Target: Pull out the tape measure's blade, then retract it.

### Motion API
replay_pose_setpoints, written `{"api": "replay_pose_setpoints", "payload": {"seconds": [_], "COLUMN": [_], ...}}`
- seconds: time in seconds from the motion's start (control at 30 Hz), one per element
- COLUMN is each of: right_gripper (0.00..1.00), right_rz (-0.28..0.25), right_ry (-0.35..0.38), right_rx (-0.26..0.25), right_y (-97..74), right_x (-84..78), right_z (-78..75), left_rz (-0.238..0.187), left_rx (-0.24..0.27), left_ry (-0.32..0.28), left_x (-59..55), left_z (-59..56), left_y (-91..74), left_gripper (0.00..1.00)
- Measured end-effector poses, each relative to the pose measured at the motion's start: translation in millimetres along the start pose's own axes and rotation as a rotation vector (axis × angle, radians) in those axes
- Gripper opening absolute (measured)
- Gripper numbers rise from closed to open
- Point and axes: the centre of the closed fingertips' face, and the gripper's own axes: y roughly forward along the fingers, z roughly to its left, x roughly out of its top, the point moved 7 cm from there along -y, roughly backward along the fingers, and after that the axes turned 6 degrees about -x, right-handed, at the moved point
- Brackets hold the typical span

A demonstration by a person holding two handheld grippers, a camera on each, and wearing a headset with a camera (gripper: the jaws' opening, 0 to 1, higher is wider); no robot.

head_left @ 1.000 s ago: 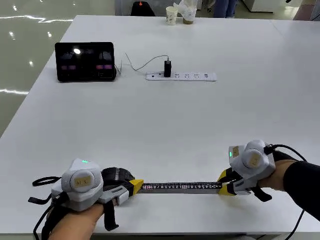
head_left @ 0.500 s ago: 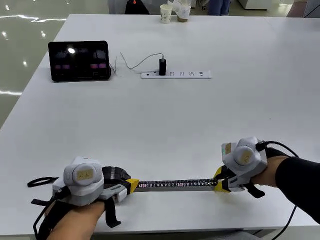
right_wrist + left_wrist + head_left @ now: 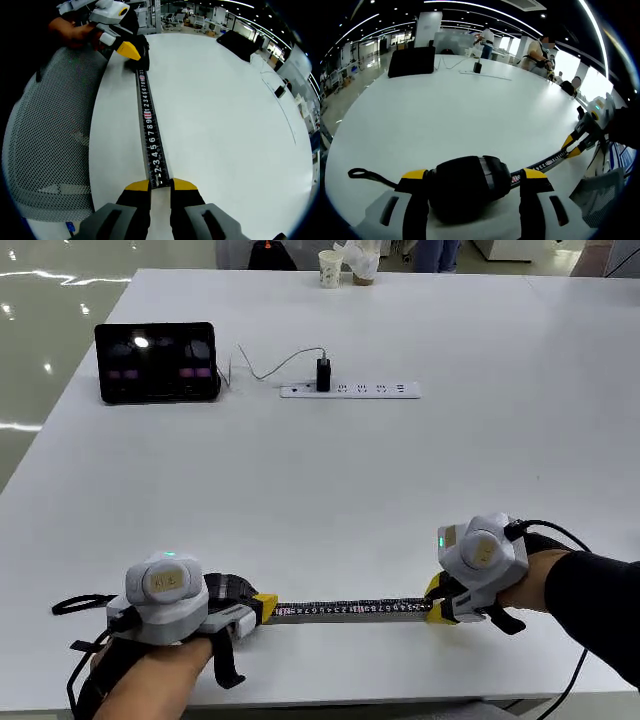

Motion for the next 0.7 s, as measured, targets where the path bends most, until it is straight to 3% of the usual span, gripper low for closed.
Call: {"api": "replay_pose_setpoints", "payload": {"seconds": [0.1,0.7], "right_gripper": [0.11,0.11], "right_rz": [0.001,0.002], "right_ry": [0.0,-0.005], "right_rx": [-0.001,-0.005], "right_y": [0.0,0.5], "right_x": [0.2,2.1], "right_z": [0.0,0.1], "left_rz": [-0.003,0.017], "left_rx": [0.014,0.03], "left_ry": [-0.02,0.033], "left_x": [0.5,-0.1], "left_z": [4.7,4.1], "left_y": [-0.3,1.4], "left_gripper": [0.62,0.6]}}
